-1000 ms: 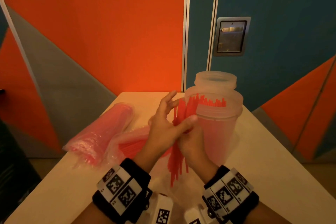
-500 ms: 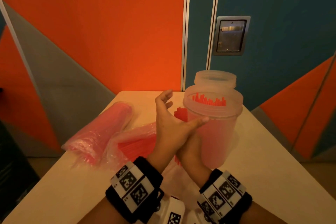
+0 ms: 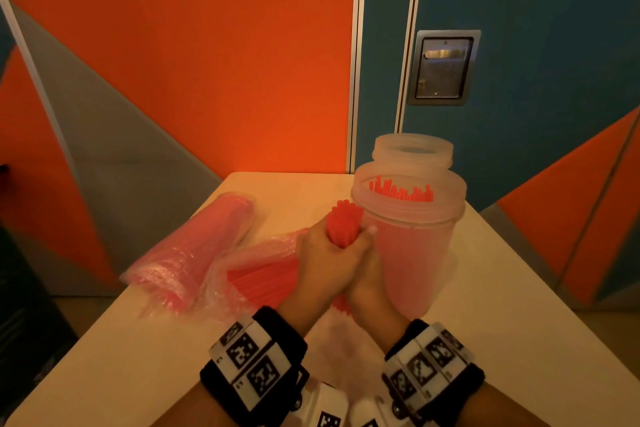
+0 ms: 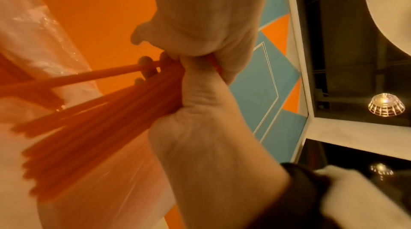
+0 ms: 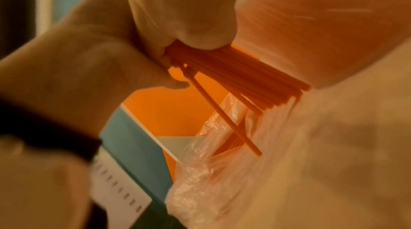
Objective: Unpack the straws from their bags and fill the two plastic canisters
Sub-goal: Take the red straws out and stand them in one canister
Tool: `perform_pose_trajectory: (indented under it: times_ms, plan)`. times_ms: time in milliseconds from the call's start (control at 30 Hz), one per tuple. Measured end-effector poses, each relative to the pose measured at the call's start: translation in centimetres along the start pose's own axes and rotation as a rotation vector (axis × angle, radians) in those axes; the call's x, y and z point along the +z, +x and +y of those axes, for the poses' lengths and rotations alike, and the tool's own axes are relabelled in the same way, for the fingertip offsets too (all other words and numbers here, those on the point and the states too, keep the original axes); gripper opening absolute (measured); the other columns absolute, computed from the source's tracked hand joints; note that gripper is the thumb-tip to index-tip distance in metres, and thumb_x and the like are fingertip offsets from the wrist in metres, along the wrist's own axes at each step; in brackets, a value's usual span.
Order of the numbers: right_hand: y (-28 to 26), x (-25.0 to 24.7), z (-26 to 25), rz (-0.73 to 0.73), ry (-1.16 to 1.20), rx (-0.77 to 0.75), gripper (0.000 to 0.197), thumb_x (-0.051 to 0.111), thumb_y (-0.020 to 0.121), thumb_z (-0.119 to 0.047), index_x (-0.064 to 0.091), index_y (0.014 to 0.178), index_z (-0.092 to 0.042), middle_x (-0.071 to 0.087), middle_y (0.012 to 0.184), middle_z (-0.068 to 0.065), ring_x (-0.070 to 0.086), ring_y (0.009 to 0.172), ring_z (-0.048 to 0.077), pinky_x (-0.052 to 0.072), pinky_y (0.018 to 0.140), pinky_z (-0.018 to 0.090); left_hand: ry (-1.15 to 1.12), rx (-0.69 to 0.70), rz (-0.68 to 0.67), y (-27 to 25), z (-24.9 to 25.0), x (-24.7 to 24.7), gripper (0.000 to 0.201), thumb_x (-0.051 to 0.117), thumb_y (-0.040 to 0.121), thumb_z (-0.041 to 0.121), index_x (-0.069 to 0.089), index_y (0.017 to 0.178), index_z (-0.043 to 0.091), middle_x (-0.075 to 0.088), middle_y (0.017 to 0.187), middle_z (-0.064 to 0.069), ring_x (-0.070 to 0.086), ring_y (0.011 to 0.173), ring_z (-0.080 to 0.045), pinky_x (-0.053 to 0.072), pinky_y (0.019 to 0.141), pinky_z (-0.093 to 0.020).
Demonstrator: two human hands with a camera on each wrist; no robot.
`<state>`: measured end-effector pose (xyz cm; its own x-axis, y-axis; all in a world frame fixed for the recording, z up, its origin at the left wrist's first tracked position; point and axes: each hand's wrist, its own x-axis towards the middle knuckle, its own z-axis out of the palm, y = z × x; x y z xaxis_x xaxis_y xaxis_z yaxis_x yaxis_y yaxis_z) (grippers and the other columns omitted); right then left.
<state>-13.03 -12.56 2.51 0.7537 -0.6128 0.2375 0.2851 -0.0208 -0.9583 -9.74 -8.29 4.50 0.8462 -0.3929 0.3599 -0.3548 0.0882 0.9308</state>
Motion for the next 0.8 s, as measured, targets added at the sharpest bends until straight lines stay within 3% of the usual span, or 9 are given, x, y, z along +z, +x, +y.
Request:
perform_pose_trajectory:
  times_ms: [100,167,233,333,400,500,567,700,800]
  plan:
    - [0.9,-0.7,-0.2,-0.199,-0.145,0.004,0.023,0.045,0.094,-0.007,0.051,0.078,-0.021,0.053,0.076,-0.004,0.056,0.069,-0.003,0.048,0.073,0.015,0.013,0.064,0.012,-0.3,-0.2,-0.1,0.020,0.073,0.064,0.050,0.065,0.074,0.035,0.068,0.070,0.015,0.067,0.079,-0.012,0.048,0.091,-0.052]
    - [0.9,-1.3,0.3,-0.336,-0.367,-0.011,0.025,0.058,0.086,0.002,0.054,0.083,-0.023,0.061,0.085,0.000,0.061,0.082,0.008,0.054,0.083,0.029,0.001,0.100,0.027,-0.2,0.1,-0.5,0.023,0.073,0.065,0.050,0.064,0.072,0.030,0.068,0.069,0.011,0.067,0.075,-0.015,0.049,0.089,-0.051]
    - [0.7,-1.6,0.8,-0.278,-0.424,-0.077,0.028,0.066,0.080,-0.002,0.057,0.079,-0.028,0.065,0.083,0.003,0.064,0.082,0.020,0.055,0.080,0.041,-0.129,0.088,0.029,-0.2,0.6,-0.6,0.020,0.079,0.071,0.029,0.061,0.073,0.024,0.067,0.071,0.002,0.065,0.070,-0.016,0.054,0.075,-0.040]
    - [0.3,-1.3,1.7,-0.131,-0.331,-0.025,0.022,0.062,0.083,-0.003,0.058,0.077,-0.024,0.064,0.074,0.009,0.063,0.072,0.032,0.053,0.064,0.043,-0.214,0.103,0.057,-0.3,0.4,-0.4,0.025,0.077,0.073,0.012,0.056,0.079,0.024,0.061,0.071,0.000,0.059,0.066,-0.017,0.053,0.063,-0.037]
    - [-0.1,-1.1,3.3,-0.153,-0.345,0.027,0.012,0.058,0.085,-0.002,0.061,0.082,-0.013,0.063,0.072,0.006,0.062,0.071,0.025,0.052,0.064,0.037,-0.218,0.069,0.059,-0.5,-0.7,-0.1,0.029,0.078,0.072,0.009,0.056,0.081,0.025,0.061,0.070,-0.001,0.059,0.064,-0.017,0.052,0.060,-0.034]
    - [-0.8,-1.2,5.8,-0.281,-0.558,0.116,0.008,0.058,0.088,-0.007,0.064,0.091,-0.004,0.057,0.076,-0.005,0.058,0.082,0.014,0.045,0.071,0.026,-0.194,-0.053,0.064,-1.0,-2.7,-0.1,0.029,0.077,0.071,0.002,0.059,0.077,0.024,0.061,0.068,0.006,0.059,0.059,-0.001,0.048,0.059,-0.022]
    - [-1.0,-1.5,6.3,-0.318,-0.531,0.189,0.013,0.061,0.085,-0.005,0.061,0.074,-0.012,0.058,0.067,-0.005,0.056,0.066,0.011,0.044,0.064,0.030,-0.155,-0.061,0.068,-1.1,-3.1,-0.3,0.032,0.076,0.072,0.002,0.059,0.083,0.027,0.062,0.072,0.008,0.061,0.064,0.000,0.046,0.062,-0.022]
    - [-1.1,-1.9,6.5,-0.300,-0.375,0.291,0.035,0.060,0.079,0.011,0.050,0.057,-0.014,0.047,0.039,-0.009,0.040,0.037,0.003,0.033,0.041,0.021,-0.181,0.270,0.118,-0.9,-2.2,-0.5,0.069,0.072,0.074,-0.006,0.039,0.124,0.030,0.061,0.103,0.005,0.060,0.072,0.003,0.049,0.068,-0.014]
    - [-1.1,-1.7,6.3,-0.297,-0.358,0.308,0.033,0.061,0.078,0.013,0.050,0.059,-0.012,0.049,0.046,-0.006,0.042,0.040,0.003,0.033,0.040,0.018,0.006,0.509,0.113,-0.2,-2.3,-0.4,0.055,0.069,0.077,-0.004,0.050,0.111,0.035,0.059,0.104,0.008,0.056,0.091,0.008,0.041,0.079,-0.006]
